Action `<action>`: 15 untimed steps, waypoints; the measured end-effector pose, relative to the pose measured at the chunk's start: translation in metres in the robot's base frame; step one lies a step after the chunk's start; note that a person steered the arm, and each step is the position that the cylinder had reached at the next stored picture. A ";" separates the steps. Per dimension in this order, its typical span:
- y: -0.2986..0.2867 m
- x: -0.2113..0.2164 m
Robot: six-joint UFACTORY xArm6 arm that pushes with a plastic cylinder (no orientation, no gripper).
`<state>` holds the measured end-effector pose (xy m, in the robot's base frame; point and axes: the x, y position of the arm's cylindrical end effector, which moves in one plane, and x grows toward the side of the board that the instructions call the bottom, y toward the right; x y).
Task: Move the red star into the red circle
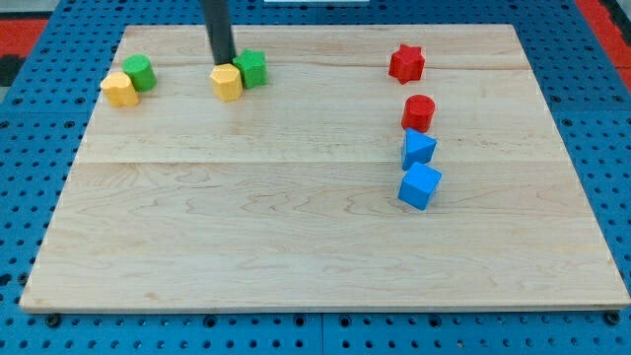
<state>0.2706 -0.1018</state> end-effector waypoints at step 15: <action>0.253 -0.052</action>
<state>0.2190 0.1508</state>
